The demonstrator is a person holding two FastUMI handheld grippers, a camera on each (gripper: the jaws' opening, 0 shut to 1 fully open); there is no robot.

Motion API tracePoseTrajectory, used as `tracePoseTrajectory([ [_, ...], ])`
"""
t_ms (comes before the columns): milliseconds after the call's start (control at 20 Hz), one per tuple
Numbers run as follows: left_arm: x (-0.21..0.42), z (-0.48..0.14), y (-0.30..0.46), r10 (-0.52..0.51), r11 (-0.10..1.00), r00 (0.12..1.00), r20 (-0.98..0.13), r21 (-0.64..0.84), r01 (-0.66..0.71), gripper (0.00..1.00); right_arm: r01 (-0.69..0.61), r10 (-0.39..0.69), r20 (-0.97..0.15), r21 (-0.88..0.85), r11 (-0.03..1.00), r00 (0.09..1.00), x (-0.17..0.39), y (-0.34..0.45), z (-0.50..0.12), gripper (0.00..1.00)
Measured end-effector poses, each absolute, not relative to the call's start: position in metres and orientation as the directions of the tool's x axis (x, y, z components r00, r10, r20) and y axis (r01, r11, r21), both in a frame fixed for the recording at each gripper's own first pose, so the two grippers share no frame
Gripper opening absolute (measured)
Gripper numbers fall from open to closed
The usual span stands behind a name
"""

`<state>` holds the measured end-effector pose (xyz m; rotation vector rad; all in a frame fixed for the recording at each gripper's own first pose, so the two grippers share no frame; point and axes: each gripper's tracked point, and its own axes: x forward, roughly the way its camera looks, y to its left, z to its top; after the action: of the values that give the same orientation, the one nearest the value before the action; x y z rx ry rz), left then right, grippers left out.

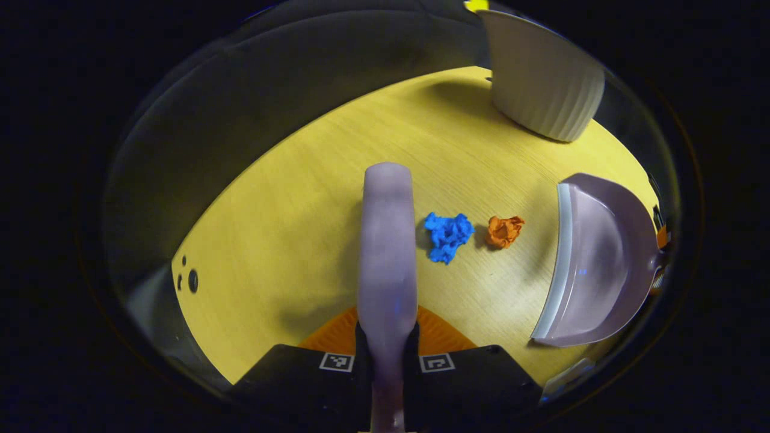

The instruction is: Pick up the small broom and dustpan from the desktop, sweep the trash into the dustpan with the broom, and then empty the trash into the garbage bin.

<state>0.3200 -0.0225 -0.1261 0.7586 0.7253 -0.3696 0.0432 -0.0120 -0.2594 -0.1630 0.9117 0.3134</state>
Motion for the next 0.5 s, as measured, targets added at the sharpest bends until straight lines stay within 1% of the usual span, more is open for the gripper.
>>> tracePoseTrajectory([
  [100,0.319,-0.131,-0.037,-0.081,0.626,0.67,-0.738,0.486,0.61,0.25,-0.352,0.203,-0.797,-0.012,0.936,0.569,0.045,-0.015,-0.26,0.41],
  [150,0.317,-0.133,-0.044,-0.096,0.599,0.656,-0.749,0.483,0.638,0.25,-0.363,0.204,-0.798,-0.02,0.932,0.567,0.044,-0.015,-0.259,0.36],
  [200,0.312,-0.135,-0.054,-0.109,0.573,0.641,-0.76,0.479,0.665,0.25,-0.368,0.206,-0.798,-0.021,0.929,0.566,0.043,-0.015,-0.259,0.36],
  [250,0.305,-0.139,-0.064,-0.123,0.548,0.621,-0.774,0.469,0.693,0.25,-0.371,0.208,-0.798,-0.021,0.928,0.565,0.041,-0.013,-0.259,0.41],
  [350,0.289,-0.148,-0.078,-0.143,0.501,0.576,-0.805,0.443,0.744,0.25,-0.381,0.21,-0.799,-0.026,0.924,0.564,0.041,-0.015,-0.261,0.32],
  [400,0.279,-0.155,-0.086,-0.156,0.48,0.551,-0.82,0.425,0.768,0.25,-0.386,0.209,-0.798,-0.031,0.922,0.565,0.042,-0.016,-0.262,0.36],
  [500,0.261,-0.166,-0.097,-0.172,0.444,0.496,-0.851,0.382,0.81,0.25,-0.392,0.207,-0.798,-0.039,0.919,0.566,0.041,-0.019,-0.266,0.36],
])
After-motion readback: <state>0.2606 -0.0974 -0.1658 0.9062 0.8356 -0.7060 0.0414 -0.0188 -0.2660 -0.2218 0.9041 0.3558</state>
